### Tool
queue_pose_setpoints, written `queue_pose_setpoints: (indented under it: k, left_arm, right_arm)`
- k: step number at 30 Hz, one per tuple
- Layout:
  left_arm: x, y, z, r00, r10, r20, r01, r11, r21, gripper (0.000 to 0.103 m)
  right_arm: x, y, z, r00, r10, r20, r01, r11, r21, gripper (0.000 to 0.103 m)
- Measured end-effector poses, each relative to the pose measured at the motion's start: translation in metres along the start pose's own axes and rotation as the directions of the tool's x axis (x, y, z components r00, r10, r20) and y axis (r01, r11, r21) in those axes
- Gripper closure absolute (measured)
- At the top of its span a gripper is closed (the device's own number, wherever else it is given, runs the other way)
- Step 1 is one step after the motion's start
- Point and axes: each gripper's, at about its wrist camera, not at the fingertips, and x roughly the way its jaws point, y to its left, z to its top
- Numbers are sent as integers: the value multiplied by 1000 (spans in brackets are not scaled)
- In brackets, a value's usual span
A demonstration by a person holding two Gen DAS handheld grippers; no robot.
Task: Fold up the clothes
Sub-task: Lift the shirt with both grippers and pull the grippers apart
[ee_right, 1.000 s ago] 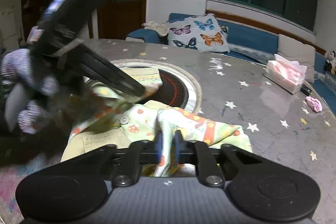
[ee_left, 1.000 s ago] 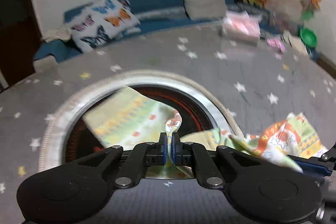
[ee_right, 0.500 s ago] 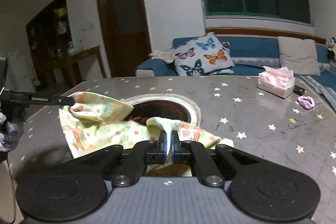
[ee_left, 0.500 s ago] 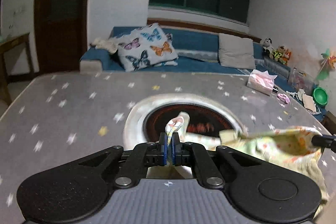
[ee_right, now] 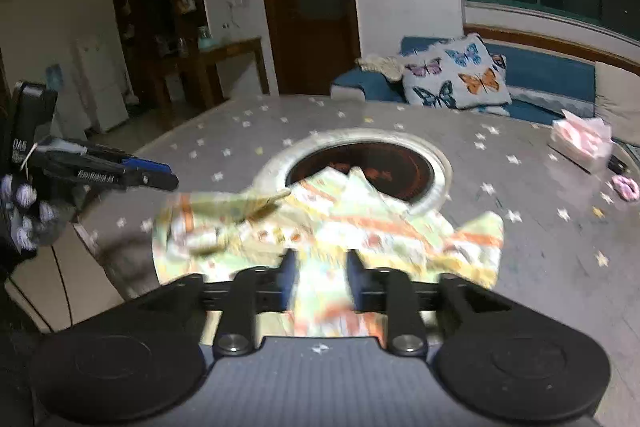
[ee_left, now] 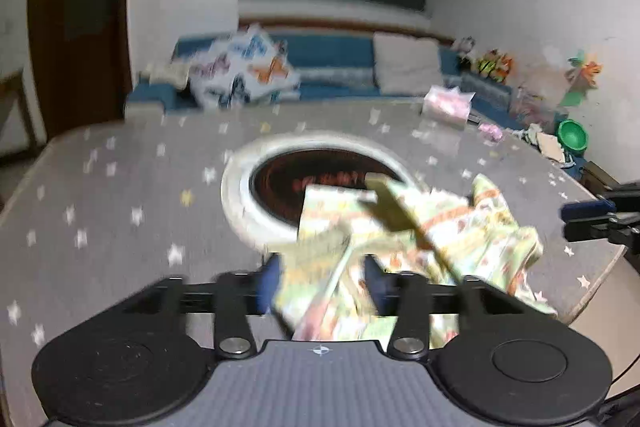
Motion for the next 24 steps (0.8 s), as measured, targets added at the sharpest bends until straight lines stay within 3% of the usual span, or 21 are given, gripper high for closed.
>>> queue_pose_setpoints:
  k: [2,5,9,16,17,19,20,24]
  left_arm:
    - [2,-1,6,999,7,32,-7,1000,26,46]
    - [23,0,12,1000,11,19,-12,1000,10,46]
    - [69,7,22,999,13,-31,-14,1000,-18,48]
    - [139,16,32,992,29,-120,-33,999,-33,48]
    - [144,16,33,992,28,-127,-33,999,-31,48]
    - [155,16,35,990,28,-140,-32,999,-29,48]
    - [158,15,36,989,27,-143,-30,999,-24,48]
    - [167,11,42,987,24,-157,-26,1000,-7,48]
  right_arm:
    - [14,-2,7,1000,-14,7,14,1000,-21,66]
    - [45,-12,16,999,-42,-4,42,999,-19,66]
    - [98,-38,23,995,-78,-58,81,995,50,66]
    - [153,-54,20,991,-33,-129,47,993,106,62]
    - [160,-57,20,990,-26,-138,42,993,114,64]
    - [176,-61,19,987,-12,-158,33,991,129,77]
    - [176,-59,18,988,-28,-153,46,992,120,91]
    - [137,-55,19,994,-95,-50,100,989,111,98]
